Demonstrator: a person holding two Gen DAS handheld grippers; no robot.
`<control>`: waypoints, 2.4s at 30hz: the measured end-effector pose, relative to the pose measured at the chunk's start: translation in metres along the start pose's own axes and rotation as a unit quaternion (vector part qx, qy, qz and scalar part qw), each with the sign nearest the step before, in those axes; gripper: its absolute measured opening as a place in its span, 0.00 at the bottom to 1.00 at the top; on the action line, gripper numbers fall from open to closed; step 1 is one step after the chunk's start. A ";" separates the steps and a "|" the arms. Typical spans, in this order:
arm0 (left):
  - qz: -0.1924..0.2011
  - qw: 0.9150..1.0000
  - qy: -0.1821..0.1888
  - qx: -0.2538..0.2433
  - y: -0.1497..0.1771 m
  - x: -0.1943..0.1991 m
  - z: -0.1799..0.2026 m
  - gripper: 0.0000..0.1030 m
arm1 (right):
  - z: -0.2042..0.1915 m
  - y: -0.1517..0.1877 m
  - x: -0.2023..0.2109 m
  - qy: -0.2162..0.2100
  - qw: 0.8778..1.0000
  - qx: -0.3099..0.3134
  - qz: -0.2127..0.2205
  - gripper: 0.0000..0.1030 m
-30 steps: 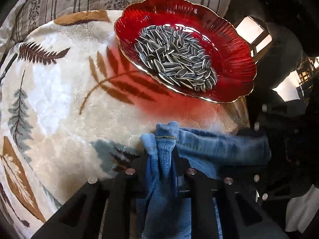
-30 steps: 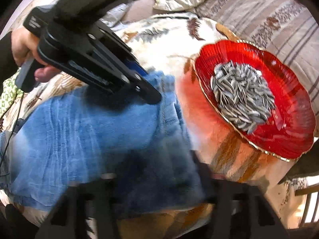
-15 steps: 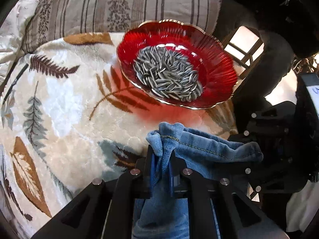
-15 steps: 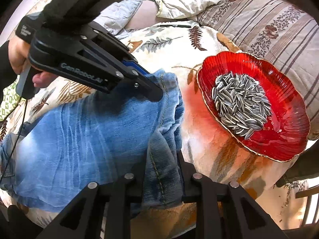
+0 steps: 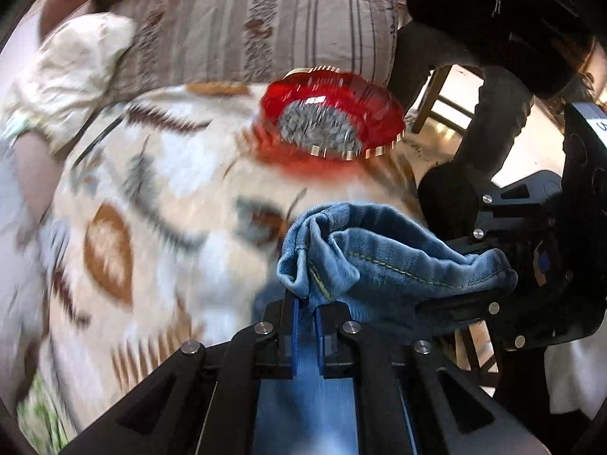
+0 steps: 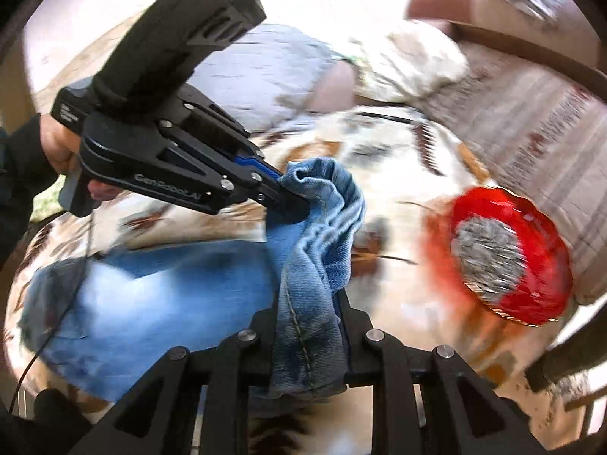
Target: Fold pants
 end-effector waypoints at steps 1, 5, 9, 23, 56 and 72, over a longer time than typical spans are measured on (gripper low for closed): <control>-0.003 1.000 -0.004 0.007 0.012 0.001 -0.001 0.05 | -0.009 0.001 -0.001 -0.006 1.000 0.007 -0.001 0.22; -0.026 0.998 -0.003 0.060 0.066 -0.016 -0.011 0.04 | -0.060 0.010 -0.023 -0.033 0.998 0.054 -0.027 0.22; -0.059 0.994 0.002 0.097 0.101 -0.050 -0.019 0.04 | -0.089 0.021 -0.058 -0.040 0.994 0.081 -0.069 0.22; -0.049 0.975 -0.067 0.207 0.147 0.015 -0.017 0.69 | -0.111 0.058 -0.022 -0.099 0.980 0.159 -0.059 0.73; -0.077 0.888 -0.069 0.448 0.137 -0.058 0.055 0.42 | -0.034 0.033 -0.081 -0.134 0.982 0.081 -0.106 0.42; -0.046 0.867 -0.143 0.476 0.152 0.010 0.018 0.84 | -0.036 0.036 -0.083 -0.153 0.977 0.078 -0.123 0.76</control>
Point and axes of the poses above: each gripper's, at about its wrist camera, not at the fingertips, and x roughly against the way its jaws point, z to its right, y to its underside, the point moved 4 cm from there along -x, roughly the way its jaws point, and after that the axes turned 15 degrees about -z, right-handed, at the moved point
